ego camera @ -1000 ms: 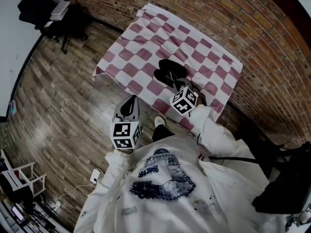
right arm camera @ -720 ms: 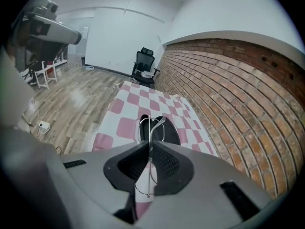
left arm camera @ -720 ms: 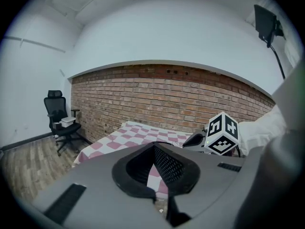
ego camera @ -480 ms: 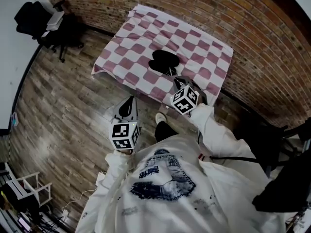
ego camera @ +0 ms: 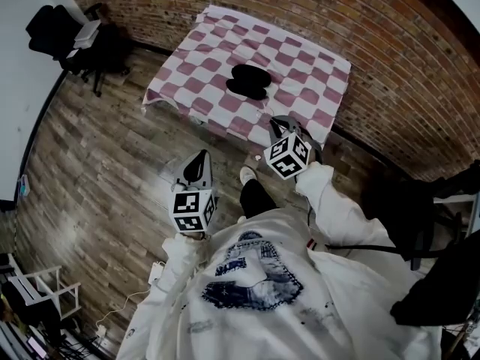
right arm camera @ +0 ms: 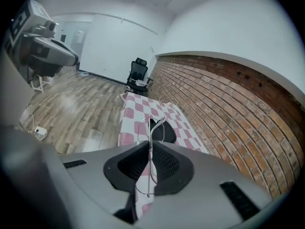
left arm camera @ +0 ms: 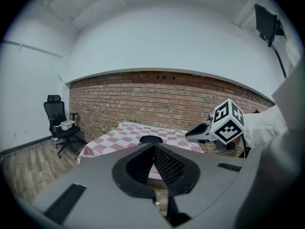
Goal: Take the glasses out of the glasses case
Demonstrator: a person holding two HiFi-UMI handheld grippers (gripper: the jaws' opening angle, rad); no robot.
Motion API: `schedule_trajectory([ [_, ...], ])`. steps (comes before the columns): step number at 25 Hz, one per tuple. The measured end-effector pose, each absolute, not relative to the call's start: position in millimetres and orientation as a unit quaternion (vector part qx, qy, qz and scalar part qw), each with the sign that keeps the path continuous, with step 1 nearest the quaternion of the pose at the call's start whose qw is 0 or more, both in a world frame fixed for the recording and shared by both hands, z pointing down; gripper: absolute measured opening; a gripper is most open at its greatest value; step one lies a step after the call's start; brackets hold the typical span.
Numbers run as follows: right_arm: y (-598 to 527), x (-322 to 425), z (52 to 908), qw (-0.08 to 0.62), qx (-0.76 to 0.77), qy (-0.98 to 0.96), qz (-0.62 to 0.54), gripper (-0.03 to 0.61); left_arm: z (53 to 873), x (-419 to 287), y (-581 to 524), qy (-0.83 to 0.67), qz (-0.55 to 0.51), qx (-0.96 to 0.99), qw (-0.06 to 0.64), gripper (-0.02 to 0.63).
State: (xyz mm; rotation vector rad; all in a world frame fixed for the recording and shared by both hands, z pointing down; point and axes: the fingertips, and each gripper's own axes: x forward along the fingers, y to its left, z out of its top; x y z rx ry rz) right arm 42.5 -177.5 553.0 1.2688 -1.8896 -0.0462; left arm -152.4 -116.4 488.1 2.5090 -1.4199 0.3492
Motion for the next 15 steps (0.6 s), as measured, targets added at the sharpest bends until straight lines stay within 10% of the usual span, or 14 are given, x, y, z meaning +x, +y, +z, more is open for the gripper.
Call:
schedule_trajectory([
  [15,-95,31,477,0.362,0.526,-0.768,-0.044,0.031,457,-136,-63,-0.47,0.11,0.871,0.092,0.009],
])
